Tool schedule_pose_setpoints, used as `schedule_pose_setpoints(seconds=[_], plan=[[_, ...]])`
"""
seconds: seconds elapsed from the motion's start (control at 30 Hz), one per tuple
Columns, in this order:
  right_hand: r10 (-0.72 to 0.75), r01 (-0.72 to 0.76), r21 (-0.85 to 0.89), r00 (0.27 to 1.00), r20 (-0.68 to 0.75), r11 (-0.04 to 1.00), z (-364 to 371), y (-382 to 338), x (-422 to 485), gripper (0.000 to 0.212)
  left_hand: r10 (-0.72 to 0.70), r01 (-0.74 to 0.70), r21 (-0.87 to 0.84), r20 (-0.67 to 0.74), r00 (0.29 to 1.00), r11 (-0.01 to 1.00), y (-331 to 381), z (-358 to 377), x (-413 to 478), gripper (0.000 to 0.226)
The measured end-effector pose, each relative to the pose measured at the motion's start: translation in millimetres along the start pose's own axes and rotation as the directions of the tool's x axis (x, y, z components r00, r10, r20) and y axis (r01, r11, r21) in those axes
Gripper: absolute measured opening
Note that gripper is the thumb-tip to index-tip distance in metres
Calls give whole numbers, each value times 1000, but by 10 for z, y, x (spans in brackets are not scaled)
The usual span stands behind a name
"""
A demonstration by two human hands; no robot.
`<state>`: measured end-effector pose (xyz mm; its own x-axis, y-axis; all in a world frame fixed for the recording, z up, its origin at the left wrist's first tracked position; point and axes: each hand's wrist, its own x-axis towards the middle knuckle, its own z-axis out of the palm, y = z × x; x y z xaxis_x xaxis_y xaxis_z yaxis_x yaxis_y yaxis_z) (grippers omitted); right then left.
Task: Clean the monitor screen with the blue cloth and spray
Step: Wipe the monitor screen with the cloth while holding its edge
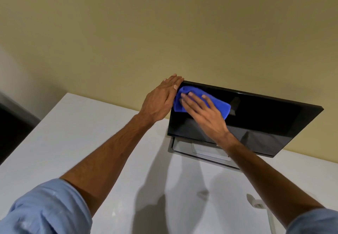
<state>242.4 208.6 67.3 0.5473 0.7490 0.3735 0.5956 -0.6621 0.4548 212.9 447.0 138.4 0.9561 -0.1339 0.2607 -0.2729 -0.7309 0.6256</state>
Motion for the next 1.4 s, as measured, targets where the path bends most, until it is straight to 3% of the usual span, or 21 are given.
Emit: schedule_pose_setpoints(seconds=[0.1,0.17,0.37,0.5,0.57,0.7,0.87,0.93,1.03,1.17,1.3,1.4], plan=[[220,-216,56,974,-59,975,-100,93,173,92,-17,17,-15,-4,1000,1000,15,0,-9,53],[251,-247,77,967,-46,966,-89,50,196,96,-20,20,-15,2,1000,1000,22,-6,-21,53],[-14,5,90,995,96,996,199,-144,-226,88,5,-5,16,-5,1000,1000,32,2,-34,52],[-140,110,147,967,214,983,341,-264,-548,109,7,-7,8,-10,1000,1000,52,7,-44,52],[-215,170,171,931,296,971,376,-314,-707,112,10,-10,11,-10,1000,1000,54,1,-46,52],[-340,294,171,832,438,940,397,-418,-1060,97,10,-10,13,-5,1000,1000,49,3,-47,52],[-412,422,134,687,599,897,378,-370,-1187,107,18,-18,27,3,1000,999,63,6,-77,52],[-412,408,140,717,562,902,321,-229,-1087,100,17,-18,29,10,1000,999,86,-4,-82,52],[-374,368,98,829,416,925,199,-7,-906,93,20,-21,37,20,1000,999,118,-4,-76,53],[-176,173,34,969,172,984,13,270,-675,81,-1,1,25,14,1000,1000,142,5,-72,56],[100,-101,23,994,44,995,-112,390,-354,85,-3,4,41,-9,1000,999,129,52,-79,54],[181,-183,40,983,32,982,-112,329,-310,94,-10,11,42,-18,1000,999,123,55,-102,53]])
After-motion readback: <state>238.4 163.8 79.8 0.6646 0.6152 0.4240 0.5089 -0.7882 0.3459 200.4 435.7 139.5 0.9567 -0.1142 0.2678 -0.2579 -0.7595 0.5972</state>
